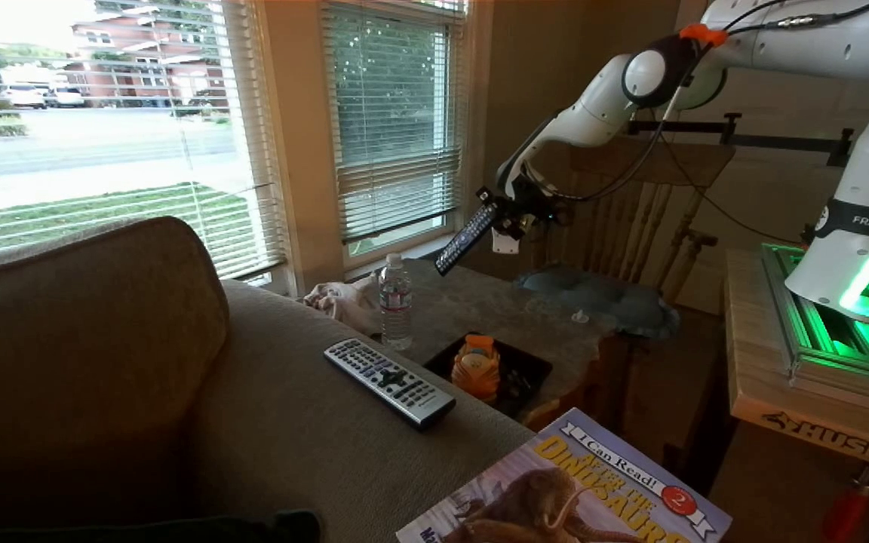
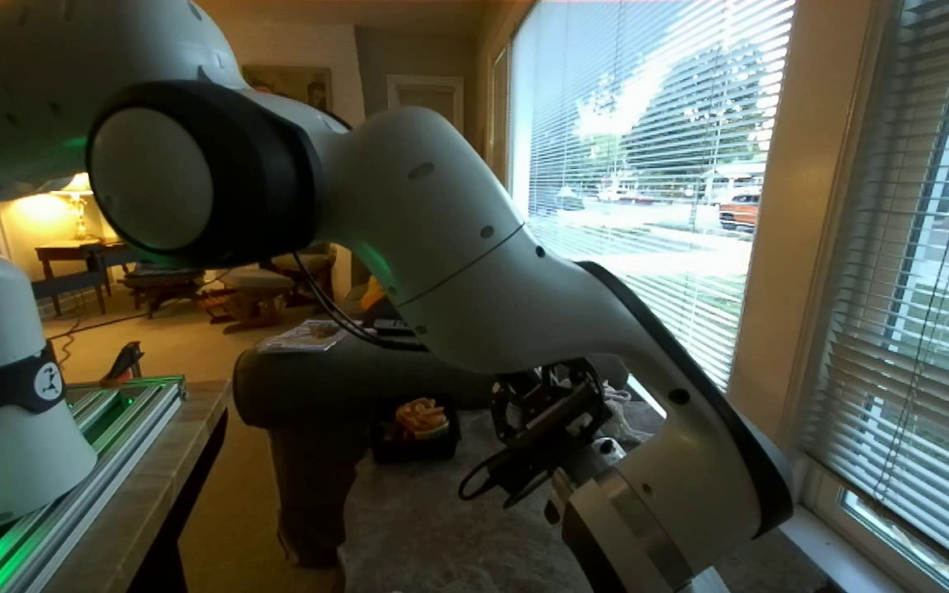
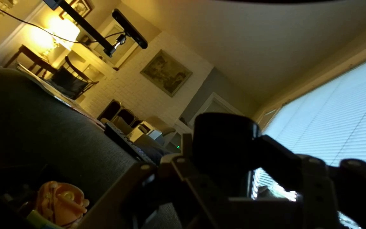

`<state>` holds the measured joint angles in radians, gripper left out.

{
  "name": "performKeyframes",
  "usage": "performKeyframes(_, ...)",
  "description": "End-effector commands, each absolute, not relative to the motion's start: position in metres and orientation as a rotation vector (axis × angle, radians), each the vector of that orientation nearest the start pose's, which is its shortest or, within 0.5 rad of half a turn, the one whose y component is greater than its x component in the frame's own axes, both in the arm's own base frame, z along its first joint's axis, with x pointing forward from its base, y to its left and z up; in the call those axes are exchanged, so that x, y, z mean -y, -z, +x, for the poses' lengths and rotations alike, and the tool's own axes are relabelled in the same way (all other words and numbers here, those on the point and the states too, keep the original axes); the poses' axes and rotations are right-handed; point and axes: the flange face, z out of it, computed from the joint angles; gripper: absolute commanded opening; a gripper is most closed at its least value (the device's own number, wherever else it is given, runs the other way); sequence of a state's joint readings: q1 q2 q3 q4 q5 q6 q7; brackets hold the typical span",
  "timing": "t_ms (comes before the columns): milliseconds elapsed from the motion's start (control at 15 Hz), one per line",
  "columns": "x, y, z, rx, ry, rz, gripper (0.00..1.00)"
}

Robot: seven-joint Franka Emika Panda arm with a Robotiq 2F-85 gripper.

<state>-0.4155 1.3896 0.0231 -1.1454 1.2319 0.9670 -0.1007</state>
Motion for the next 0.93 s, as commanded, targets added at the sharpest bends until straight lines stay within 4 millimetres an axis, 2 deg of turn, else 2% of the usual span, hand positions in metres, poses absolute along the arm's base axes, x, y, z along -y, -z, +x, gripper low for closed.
performKeyframes(0, 0.105, 0.001, 0.584, -0.443, -0.971, -1.164, 0.29)
performKeyframes(467, 0.106, 0.017, 0.575, -0.525, -1.072, -1.107, 0.29)
performKeyframes(867, 0.117, 0.026, 0.567, -0.605, -1.135, -1.081, 0.29)
